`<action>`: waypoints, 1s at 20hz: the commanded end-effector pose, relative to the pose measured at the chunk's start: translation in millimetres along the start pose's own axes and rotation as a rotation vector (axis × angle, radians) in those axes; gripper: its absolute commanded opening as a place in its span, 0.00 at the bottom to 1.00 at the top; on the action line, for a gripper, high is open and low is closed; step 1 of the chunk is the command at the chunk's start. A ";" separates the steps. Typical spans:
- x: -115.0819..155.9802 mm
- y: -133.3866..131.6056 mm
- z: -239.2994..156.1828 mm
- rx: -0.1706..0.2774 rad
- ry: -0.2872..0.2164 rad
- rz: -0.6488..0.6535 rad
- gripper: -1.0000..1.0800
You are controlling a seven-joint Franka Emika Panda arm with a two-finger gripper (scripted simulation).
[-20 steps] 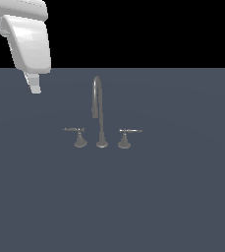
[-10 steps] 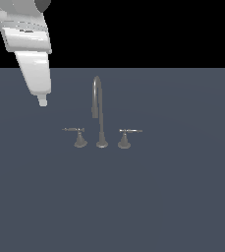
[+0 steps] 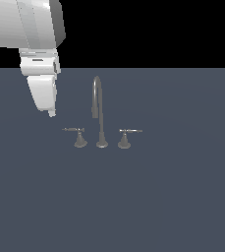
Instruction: Turn on the faucet by rotating a designated handle.
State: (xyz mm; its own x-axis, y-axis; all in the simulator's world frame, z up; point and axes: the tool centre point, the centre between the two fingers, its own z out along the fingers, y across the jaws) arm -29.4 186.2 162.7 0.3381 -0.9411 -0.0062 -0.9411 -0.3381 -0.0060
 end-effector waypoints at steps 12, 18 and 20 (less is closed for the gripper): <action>36.1 -57.1 72.0 -0.004 0.010 0.284 0.00; 49.3 -71.5 91.0 -0.005 0.010 0.364 0.00; 52.0 -74.3 94.6 -0.005 0.009 0.380 0.00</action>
State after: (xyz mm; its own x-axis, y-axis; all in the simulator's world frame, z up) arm 64.0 170.8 92.8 -0.0138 -0.9999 -0.0035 -0.9993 0.0139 -0.0336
